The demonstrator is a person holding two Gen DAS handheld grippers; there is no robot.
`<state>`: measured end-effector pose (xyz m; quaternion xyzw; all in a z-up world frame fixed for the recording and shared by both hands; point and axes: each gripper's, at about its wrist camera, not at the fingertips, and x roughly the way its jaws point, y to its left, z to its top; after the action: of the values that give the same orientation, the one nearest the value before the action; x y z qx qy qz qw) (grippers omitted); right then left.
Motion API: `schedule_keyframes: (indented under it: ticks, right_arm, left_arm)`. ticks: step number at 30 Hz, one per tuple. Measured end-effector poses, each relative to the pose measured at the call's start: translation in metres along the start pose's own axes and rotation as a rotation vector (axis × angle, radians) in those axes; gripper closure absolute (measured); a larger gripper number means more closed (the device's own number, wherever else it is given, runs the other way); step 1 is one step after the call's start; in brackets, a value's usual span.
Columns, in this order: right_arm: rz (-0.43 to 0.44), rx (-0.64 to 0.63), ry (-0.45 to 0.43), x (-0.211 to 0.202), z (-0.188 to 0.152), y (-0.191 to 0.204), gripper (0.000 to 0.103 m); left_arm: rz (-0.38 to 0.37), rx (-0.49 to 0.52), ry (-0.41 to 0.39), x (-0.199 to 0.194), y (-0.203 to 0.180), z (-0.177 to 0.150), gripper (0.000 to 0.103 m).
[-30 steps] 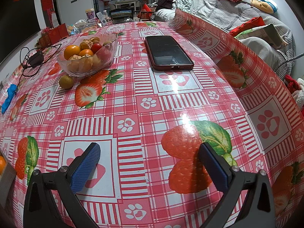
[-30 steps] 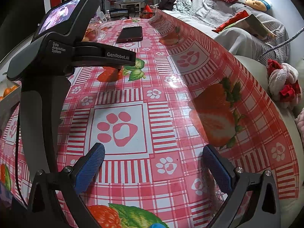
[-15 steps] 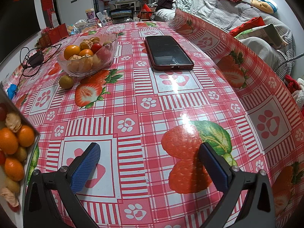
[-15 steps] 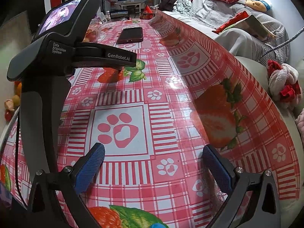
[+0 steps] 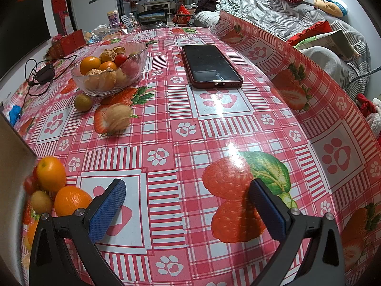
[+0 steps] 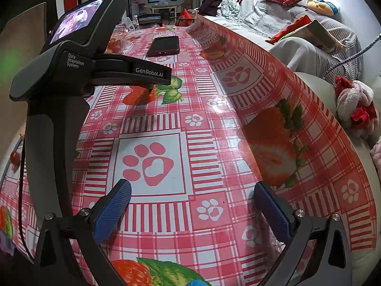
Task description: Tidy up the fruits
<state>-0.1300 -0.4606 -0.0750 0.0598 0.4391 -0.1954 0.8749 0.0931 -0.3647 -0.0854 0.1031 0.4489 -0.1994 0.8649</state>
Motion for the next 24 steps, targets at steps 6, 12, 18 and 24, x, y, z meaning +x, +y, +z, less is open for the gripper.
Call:
schedule_keyframes:
  ticks: [6,12,18,24]
  right_arm:
    - [0.000,0.001,0.000,0.0006,0.0002,0.0003,0.000]
    - [-0.002,0.002,-0.007,-0.0001,0.0000,0.0001,0.000]
    - [-0.001,0.003,-0.010,-0.0002,-0.0007,0.0001,0.000]
    - [-0.002,0.003,-0.017,-0.0008,-0.0001,0.0006,0.000]
  left_arm:
    - [0.000,0.000,0.000,0.0004,-0.0003,-0.0002,0.000]
    - [0.001,0.000,0.000,0.0005,-0.0003,-0.0001,0.000]
    - [0.001,0.000,0.000,0.0005,-0.0003,-0.0001,0.000]
    - [0.000,0.000,0.001,0.0006,-0.0003,0.0000,0.000]
